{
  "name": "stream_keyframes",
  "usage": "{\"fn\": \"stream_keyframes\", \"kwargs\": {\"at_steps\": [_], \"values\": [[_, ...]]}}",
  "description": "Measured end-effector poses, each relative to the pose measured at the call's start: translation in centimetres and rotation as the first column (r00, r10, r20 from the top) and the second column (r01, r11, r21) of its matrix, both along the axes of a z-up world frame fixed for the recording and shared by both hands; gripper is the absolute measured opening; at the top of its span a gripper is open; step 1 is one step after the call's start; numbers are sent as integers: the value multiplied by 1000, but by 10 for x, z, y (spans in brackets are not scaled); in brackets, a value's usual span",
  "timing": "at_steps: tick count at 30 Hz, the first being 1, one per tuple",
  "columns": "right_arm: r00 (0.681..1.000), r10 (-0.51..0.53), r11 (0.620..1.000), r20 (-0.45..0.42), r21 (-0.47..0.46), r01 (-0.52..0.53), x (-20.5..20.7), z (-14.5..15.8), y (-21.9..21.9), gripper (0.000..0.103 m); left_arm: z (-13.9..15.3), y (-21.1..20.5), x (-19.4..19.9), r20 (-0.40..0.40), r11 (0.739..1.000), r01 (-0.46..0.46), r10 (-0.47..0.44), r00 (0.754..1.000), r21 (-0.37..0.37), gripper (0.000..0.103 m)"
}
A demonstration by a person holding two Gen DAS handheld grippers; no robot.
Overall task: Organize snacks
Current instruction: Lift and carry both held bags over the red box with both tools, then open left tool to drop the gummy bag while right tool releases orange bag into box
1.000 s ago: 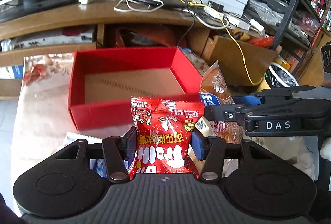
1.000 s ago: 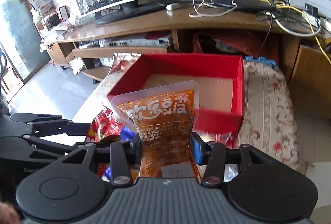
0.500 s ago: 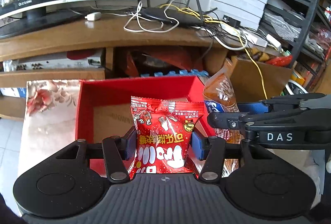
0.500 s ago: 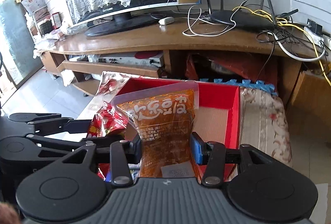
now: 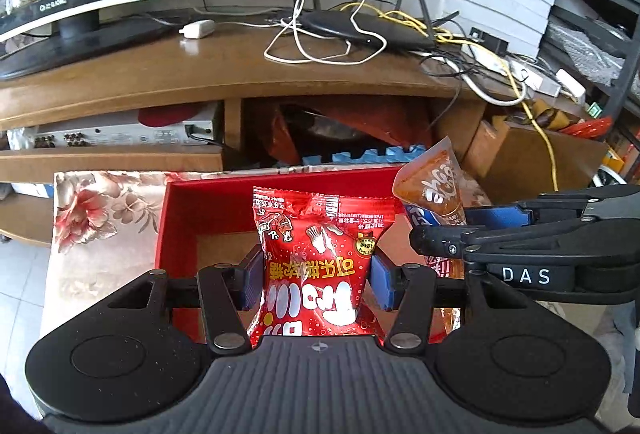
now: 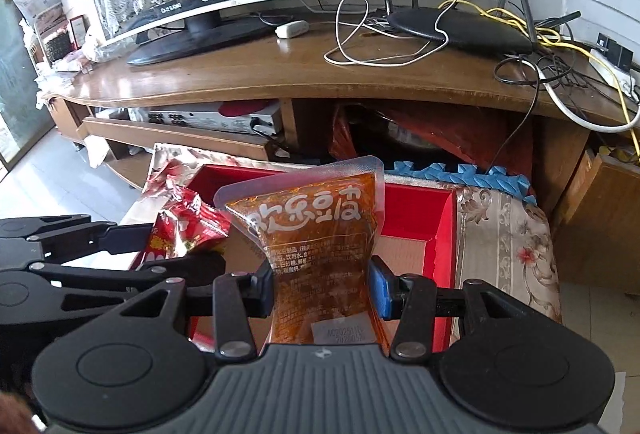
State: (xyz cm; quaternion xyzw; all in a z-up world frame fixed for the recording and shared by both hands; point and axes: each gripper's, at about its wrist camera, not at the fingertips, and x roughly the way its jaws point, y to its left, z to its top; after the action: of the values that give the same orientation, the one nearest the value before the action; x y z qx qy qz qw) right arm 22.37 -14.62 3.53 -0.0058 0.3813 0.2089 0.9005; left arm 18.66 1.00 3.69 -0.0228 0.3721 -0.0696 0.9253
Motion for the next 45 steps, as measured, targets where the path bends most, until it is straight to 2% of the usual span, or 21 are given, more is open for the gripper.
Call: {"fn": "stream_keyframes", "kwargs": {"at_steps": [14,28,38,45], "values": [[998,-7,998,-63,-62,3,30,-37,15,42,-33,2,23,-74,998,-39,43,996,56,59],[993,-24,994,-116,-106,12,39,-61,20,44,-44,-1,28,-119,996,-35,45,992,85,60],[993,-49,993,-111,-115,36,38,-60,16,48,-39,-1,24,-97,993,-50,60,993,102,78],[995,-70,992,-68,-113,62,32,-47,12,50,-28,-2,17,-55,993,-58,64,996,104,83]]}}
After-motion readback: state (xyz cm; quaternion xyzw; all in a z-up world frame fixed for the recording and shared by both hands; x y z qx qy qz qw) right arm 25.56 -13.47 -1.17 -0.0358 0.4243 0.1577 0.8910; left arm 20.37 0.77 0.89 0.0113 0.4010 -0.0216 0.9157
